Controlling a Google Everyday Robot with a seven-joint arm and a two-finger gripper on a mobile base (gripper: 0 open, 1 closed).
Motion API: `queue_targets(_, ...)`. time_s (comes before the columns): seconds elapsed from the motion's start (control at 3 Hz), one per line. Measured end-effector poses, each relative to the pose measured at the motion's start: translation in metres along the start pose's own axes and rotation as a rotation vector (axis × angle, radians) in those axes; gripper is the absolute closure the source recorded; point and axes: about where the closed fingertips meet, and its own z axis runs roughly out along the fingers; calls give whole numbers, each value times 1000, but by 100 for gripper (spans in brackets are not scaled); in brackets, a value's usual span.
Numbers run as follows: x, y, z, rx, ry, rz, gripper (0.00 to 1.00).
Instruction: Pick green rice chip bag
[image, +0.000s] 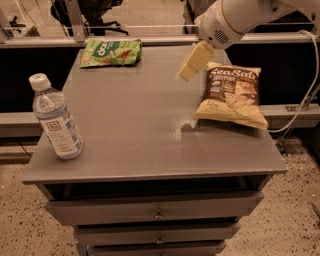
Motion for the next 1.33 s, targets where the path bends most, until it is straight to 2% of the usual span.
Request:
queue_targets(0.33, 0, 0, 0, 0, 0, 0, 0)
queue_targets(0.67, -9, -9, 32, 9, -36, 6, 0)
queue_targets(1.0, -29, -38, 99, 29, -112, 41, 0)
queue_targets(1.33, -47, -64, 162, 44, -194, 117, 0)
